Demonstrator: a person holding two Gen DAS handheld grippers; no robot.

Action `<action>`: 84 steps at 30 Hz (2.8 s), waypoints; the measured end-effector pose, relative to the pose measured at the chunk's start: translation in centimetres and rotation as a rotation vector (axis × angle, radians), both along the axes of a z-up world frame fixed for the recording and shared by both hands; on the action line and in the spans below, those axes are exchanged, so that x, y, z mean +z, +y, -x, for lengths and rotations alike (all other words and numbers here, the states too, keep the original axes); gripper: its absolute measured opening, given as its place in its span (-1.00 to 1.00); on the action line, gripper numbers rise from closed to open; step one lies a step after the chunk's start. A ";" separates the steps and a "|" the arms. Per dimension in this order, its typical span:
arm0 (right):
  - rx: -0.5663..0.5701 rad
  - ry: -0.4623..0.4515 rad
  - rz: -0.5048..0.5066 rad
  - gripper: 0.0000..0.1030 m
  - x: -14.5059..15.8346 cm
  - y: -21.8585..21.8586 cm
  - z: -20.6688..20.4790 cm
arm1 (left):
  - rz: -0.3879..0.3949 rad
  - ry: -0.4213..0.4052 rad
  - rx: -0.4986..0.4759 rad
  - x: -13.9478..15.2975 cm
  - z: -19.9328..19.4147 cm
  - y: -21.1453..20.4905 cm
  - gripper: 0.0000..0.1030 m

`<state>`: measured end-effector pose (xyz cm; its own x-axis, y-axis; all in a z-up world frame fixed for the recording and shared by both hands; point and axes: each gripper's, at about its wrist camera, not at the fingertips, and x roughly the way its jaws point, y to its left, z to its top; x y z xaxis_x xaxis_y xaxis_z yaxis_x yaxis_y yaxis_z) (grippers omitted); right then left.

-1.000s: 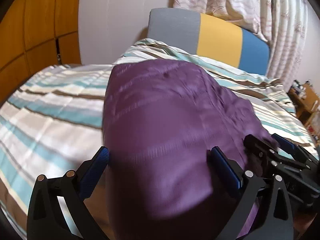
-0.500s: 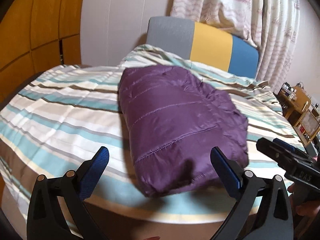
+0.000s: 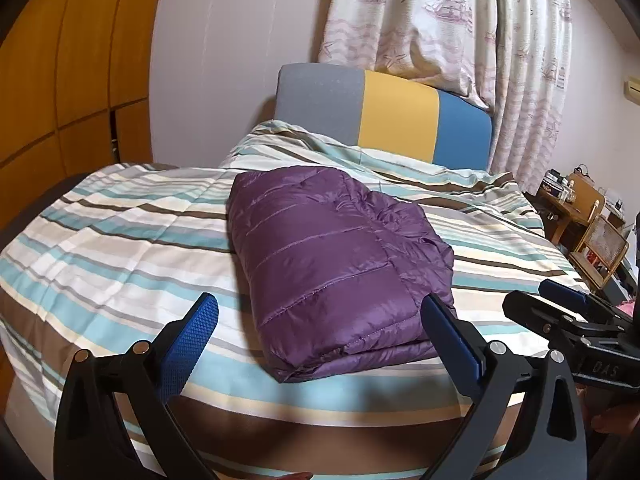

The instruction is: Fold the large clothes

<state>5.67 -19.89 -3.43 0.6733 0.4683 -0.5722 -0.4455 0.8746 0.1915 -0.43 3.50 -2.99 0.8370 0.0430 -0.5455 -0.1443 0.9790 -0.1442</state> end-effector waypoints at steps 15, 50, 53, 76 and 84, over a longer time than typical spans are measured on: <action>-0.015 0.009 -0.015 0.93 -0.1 -0.6 0.0 | 0.015 0.009 -0.014 -0.4 0.0 -0.4 0.94; -0.015 0.021 -0.017 0.95 -0.3 -0.2 -0.1 | 0.033 0.024 -0.029 -0.9 -0.3 -0.5 0.94; -0.015 0.020 -0.017 0.95 -0.3 -0.2 -0.1 | 0.042 0.027 -0.030 -1.0 -0.1 -0.4 0.94; -0.013 0.035 -0.017 0.95 -0.7 -0.2 -0.2 | 0.065 0.057 -0.022 -1.4 0.1 -0.8 0.94; -0.014 0.037 -0.017 0.95 -0.7 -0.2 -0.3 | 0.064 0.058 -0.029 -1.3 0.2 -1.0 0.94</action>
